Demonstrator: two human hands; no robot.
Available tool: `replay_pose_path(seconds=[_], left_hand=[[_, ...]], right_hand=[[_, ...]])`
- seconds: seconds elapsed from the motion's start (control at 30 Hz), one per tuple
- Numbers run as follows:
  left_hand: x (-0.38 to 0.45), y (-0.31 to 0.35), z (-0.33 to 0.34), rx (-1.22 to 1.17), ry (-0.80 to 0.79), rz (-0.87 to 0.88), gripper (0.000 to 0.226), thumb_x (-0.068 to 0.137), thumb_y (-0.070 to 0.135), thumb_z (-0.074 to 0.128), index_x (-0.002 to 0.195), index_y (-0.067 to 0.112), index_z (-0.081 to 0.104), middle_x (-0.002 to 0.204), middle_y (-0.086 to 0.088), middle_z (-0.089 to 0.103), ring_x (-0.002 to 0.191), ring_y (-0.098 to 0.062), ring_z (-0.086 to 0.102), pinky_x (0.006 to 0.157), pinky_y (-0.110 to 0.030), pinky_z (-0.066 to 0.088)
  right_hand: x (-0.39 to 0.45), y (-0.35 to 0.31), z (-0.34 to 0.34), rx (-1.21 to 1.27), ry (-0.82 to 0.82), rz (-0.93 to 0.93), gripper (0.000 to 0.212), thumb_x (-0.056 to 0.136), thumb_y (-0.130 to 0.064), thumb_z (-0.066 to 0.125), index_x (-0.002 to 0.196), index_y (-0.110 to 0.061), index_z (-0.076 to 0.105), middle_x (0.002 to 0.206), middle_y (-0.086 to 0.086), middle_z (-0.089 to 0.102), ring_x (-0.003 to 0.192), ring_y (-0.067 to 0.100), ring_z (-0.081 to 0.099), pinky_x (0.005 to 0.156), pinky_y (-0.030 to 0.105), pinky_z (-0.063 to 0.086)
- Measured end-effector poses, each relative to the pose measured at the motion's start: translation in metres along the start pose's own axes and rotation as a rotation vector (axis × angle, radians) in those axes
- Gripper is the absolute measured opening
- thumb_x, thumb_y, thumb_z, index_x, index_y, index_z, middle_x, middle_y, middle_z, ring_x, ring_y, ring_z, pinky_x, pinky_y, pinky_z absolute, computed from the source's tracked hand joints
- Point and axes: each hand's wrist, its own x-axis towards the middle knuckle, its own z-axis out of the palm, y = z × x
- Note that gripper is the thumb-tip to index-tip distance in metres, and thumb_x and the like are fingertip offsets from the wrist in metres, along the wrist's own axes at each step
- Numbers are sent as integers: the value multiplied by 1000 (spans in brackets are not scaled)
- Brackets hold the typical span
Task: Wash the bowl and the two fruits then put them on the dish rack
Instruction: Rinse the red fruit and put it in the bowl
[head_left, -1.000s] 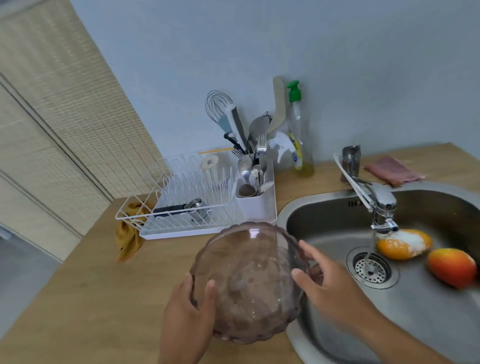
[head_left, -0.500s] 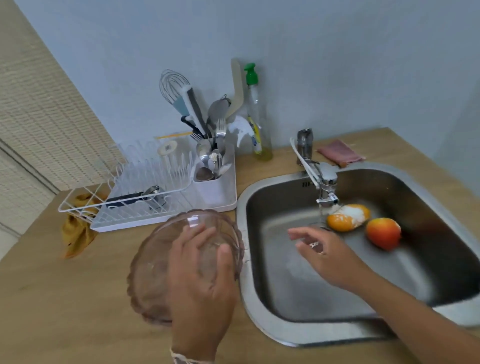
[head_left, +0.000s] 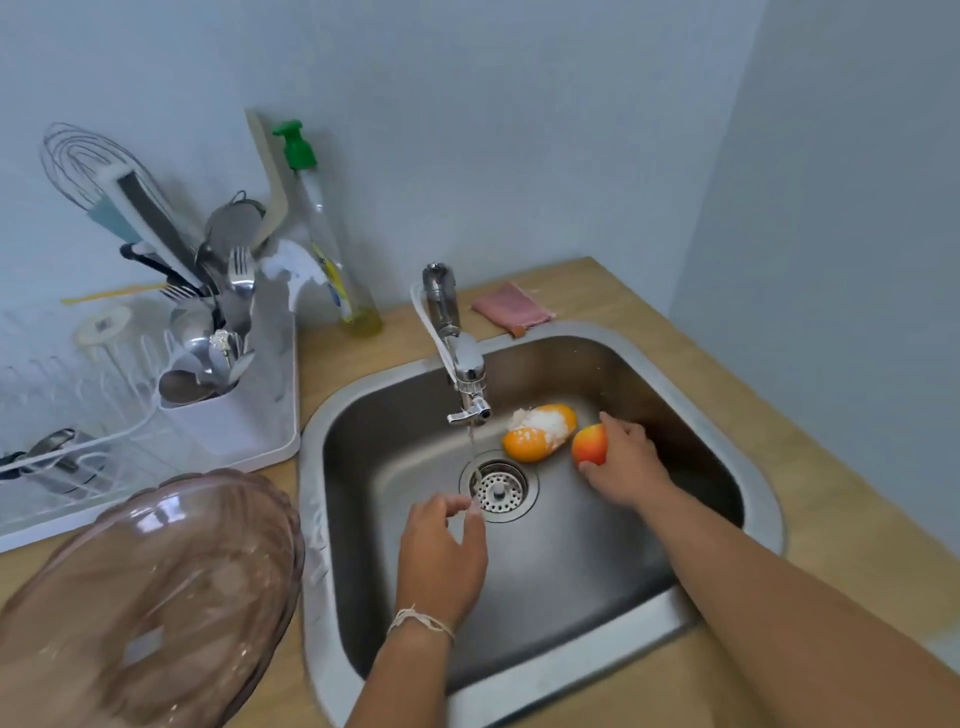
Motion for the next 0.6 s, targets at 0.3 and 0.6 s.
replay_pose_path(seconds=[0.3, 0.6], left_hand=[[17, -7, 19, 79, -141, -14, 6, 93, 28, 61, 98, 30, 59, 106, 4, 63, 95, -14, 63, 86, -26, 48], [20, 2, 16, -81, -51, -32, 54, 88, 63, 25, 106, 27, 61, 102, 1, 68, 89, -24, 69, 84, -47, 54]], right_hand=[[-7, -14, 11, 54, -120, -102, 83, 74, -38, 84, 143, -30, 39, 138, 12, 37, 119, 32, 54, 102, 33, 42], [-57, -56, 34, 504, -193, -480, 77, 68, -33, 73, 137, -47, 42, 133, -6, 40, 113, 13, 58, 97, 31, 52]])
